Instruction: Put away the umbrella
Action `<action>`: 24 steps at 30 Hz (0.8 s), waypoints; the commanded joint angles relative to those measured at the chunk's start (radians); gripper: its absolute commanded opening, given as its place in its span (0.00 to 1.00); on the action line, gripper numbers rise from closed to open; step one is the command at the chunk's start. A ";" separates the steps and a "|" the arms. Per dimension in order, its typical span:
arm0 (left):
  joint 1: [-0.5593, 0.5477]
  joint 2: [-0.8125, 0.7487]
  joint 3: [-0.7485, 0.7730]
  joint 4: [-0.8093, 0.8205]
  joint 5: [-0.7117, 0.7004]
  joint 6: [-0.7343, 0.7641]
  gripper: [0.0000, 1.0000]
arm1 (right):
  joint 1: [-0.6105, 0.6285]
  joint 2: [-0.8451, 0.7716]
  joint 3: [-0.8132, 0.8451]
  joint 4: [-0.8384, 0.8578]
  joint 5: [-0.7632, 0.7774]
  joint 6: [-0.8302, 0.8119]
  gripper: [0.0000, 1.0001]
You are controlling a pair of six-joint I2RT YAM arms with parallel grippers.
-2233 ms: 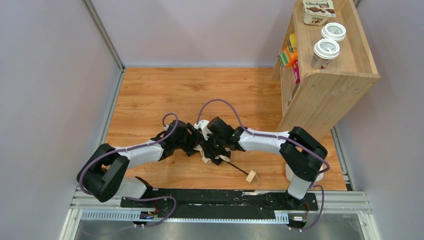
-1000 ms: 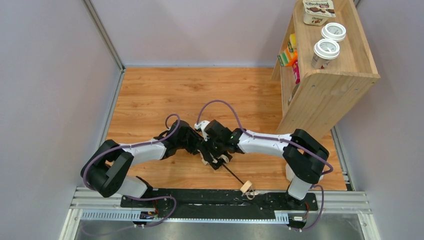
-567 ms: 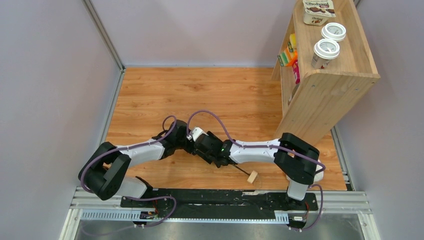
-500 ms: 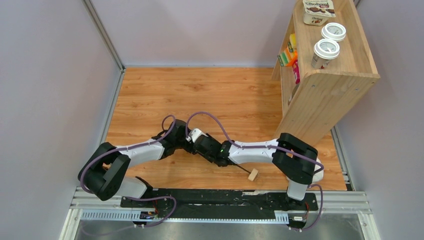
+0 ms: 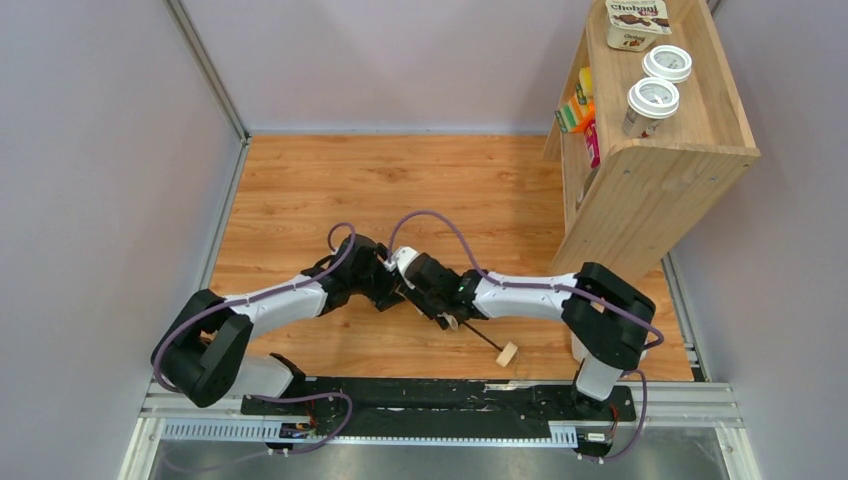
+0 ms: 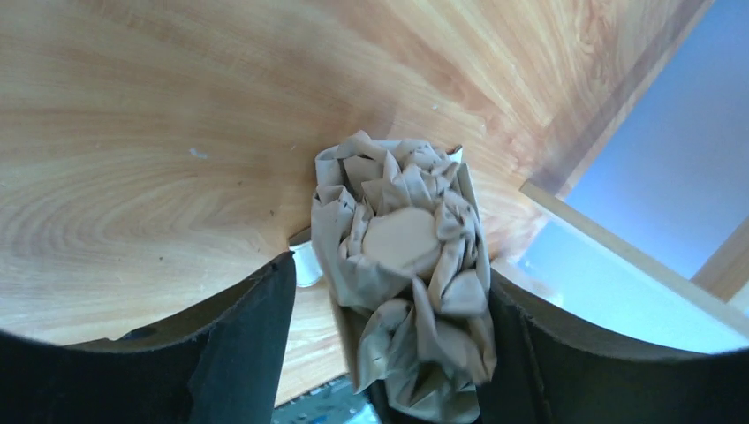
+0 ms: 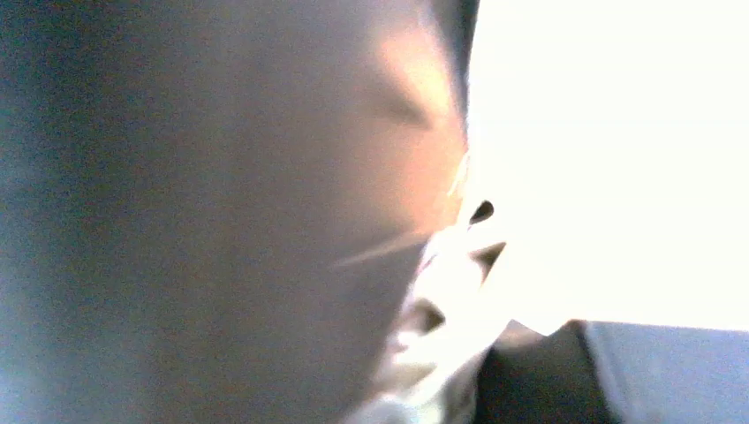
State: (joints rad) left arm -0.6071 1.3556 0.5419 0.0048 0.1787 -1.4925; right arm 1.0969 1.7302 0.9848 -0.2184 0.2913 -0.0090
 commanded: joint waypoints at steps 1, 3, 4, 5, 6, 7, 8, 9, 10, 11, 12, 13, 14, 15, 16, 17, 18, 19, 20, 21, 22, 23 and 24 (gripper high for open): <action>-0.006 -0.085 0.087 -0.121 -0.054 0.291 0.75 | -0.146 -0.086 -0.017 0.048 -0.344 0.101 0.00; -0.008 -0.111 0.102 -0.150 -0.102 0.375 0.75 | -0.196 -0.092 -0.026 0.068 -0.484 0.136 0.00; -0.010 -0.122 0.101 -0.152 -0.114 0.396 0.75 | -0.222 -0.090 -0.026 0.074 -0.554 0.148 0.00; -0.008 -0.147 0.090 -0.135 -0.129 0.419 0.75 | -0.244 -0.090 -0.025 0.082 -0.617 0.167 0.00; -0.008 -0.157 0.081 -0.121 -0.133 0.422 0.75 | -0.261 -0.084 -0.020 0.091 -0.679 0.187 0.00; -0.008 -0.180 0.061 -0.071 -0.133 0.419 0.76 | -0.279 -0.077 -0.018 0.106 -0.766 0.208 0.00; -0.008 -0.190 0.050 -0.012 -0.124 0.422 0.75 | -0.293 -0.074 -0.021 0.128 -0.811 0.237 0.00; -0.008 -0.205 0.043 -0.011 -0.120 0.426 0.76 | -0.304 -0.072 -0.028 0.152 -0.846 0.260 0.00; -0.008 -0.205 0.043 0.013 -0.120 0.423 0.76 | -0.316 -0.073 -0.031 0.183 -0.892 0.283 0.00; -0.010 -0.205 0.050 0.005 -0.120 0.413 0.76 | -0.322 -0.078 -0.032 0.204 -0.915 0.303 0.00; -0.008 -0.204 0.053 0.000 -0.117 0.411 0.76 | -0.330 -0.083 -0.029 0.209 -0.929 0.325 0.00; -0.008 -0.196 0.064 -0.029 -0.117 0.402 0.76 | -0.334 -0.087 -0.026 0.238 -0.946 0.336 0.00; -0.008 -0.194 0.066 -0.035 -0.111 0.393 0.76 | -0.339 -0.089 -0.018 0.240 -0.954 0.343 0.00; -0.008 -0.194 0.066 -0.031 -0.108 0.379 0.76 | -0.344 -0.090 -0.014 0.238 -0.962 0.348 0.00; -0.008 -0.194 0.064 -0.019 -0.102 0.356 0.76 | -0.344 -0.093 -0.009 0.238 -0.966 0.348 0.00; -0.010 -0.193 0.056 -0.011 -0.096 0.341 0.76 | -0.344 -0.096 -0.003 0.232 -0.962 0.345 0.00; -0.008 -0.193 0.050 0.042 -0.085 0.315 0.77 | -0.344 -0.098 0.000 0.226 -0.968 0.345 0.00; -0.008 -0.187 0.047 0.053 -0.079 0.299 0.77 | -0.344 -0.101 0.005 0.226 -0.971 0.345 0.00; -0.010 -0.175 0.049 0.064 -0.068 0.273 0.77 | -0.342 -0.107 0.008 0.225 -0.971 0.346 0.00; -0.008 -0.168 0.047 0.078 -0.062 0.259 0.77 | -0.342 -0.113 0.008 0.223 -0.972 0.348 0.00; -0.008 -0.147 0.047 0.107 -0.042 0.239 0.77 | -0.341 -0.116 0.011 0.225 -0.977 0.349 0.00; -0.008 -0.132 0.049 0.124 -0.032 0.229 0.73 | -0.339 -0.121 0.014 0.225 -0.982 0.346 0.00; -0.008 -0.110 0.061 0.116 -0.013 0.206 0.52 | -0.338 -0.126 0.018 0.221 -0.979 0.340 0.00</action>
State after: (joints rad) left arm -0.6090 1.1900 0.5938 0.0261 0.0975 -1.1999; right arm 0.7540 1.6718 0.9489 -0.0776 -0.6140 0.3172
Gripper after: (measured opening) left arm 0.745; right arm 0.418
